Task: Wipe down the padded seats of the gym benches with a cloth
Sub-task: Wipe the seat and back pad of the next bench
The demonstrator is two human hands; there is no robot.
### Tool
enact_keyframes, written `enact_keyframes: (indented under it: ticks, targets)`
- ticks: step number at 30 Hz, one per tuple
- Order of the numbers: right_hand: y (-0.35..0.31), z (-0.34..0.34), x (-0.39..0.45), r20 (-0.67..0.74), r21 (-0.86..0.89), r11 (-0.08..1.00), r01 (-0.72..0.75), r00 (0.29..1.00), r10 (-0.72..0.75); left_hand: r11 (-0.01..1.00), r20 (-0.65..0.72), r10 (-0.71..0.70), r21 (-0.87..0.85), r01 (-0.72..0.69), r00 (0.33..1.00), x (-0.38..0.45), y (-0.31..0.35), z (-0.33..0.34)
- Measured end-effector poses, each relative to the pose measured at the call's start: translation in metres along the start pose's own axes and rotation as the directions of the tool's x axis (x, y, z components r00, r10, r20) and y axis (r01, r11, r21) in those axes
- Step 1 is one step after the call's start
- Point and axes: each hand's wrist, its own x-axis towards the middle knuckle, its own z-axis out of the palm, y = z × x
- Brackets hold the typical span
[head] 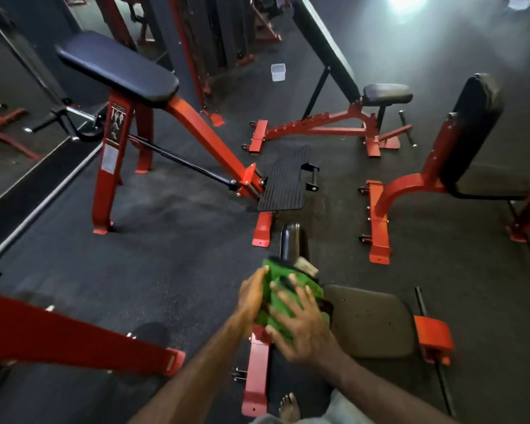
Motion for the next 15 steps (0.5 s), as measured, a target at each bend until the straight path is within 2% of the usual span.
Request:
enact_keyframes:
  ticks: [1, 2, 3, 5, 7, 8, 10, 12, 13, 14, 15]
  targets:
    - [0.005, -0.002, 0.002, 0.046, -0.041, 0.991, 0.124, 0.991, -0.122, 1.0, -0.001, -0.006, -0.009, 0.006, 1.0, 0.0, 0.0, 0.0]
    - [0.017, -0.009, 0.008, 0.077, -0.031, 0.984, 0.178, 0.982, -0.175, 1.0, -0.002, -0.004, -0.008, 0.004, 1.0, -0.001, 0.001, -0.001]
    - [0.028, -0.015, 0.018, 0.072, 0.001, 0.987, 0.159, 0.985, -0.159, 1.0, 0.0, 0.003, 0.004, -0.003, 1.0, 0.0, 0.002, -0.001]
    - [0.039, -0.021, 0.045, 0.022, 0.13, 0.991, -0.031, 0.999, 0.029, 1.0, -0.008, 0.028, 0.013, -0.028, 1.0, 0.003, 0.007, -0.001]
    - [0.024, -0.017, 0.059, -0.013, 0.201, 0.954, -0.222, 0.973, 0.229, 0.999, -0.018, 0.042, -0.007, -0.042, 0.999, 0.004, 0.013, 0.0]
    - [0.016, -0.012, 0.058, -0.012, 0.155, 0.965, -0.21, 0.977, 0.214, 0.998, -0.017, 0.066, -0.016, -0.067, 0.998, 0.008, 0.012, -0.001]
    - [0.014, -0.014, 0.044, 0.1, 0.04, 0.999, 0.012, 0.995, -0.016, 0.993, -0.016, 0.112, 0.024, -0.112, 0.994, 0.012, 0.009, -0.001]
    - [0.038, -0.028, 0.045, 0.181, 0.047, 0.977, 0.209, 0.96, -0.214, 0.985, -0.018, 0.148, 0.091, -0.146, 0.989, 0.018, 0.006, 0.0]
    - [0.049, -0.033, 0.055, 0.163, 0.068, 0.969, 0.238, 0.955, -0.246, 0.981, -0.014, 0.161, 0.108, -0.158, 0.987, 0.019, 0.005, 0.002]
    - [0.059, -0.033, 0.071, 0.129, 0.079, 0.975, 0.21, 0.967, -0.218, 0.981, -0.012, 0.168, 0.098, -0.166, 0.986, 0.02, 0.006, 0.004]
    - [0.063, -0.03, 0.086, 0.08, 0.102, 0.989, 0.11, 0.99, -0.119, 0.986, -0.003, 0.157, 0.066, -0.156, 0.988, 0.02, 0.007, 0.005]
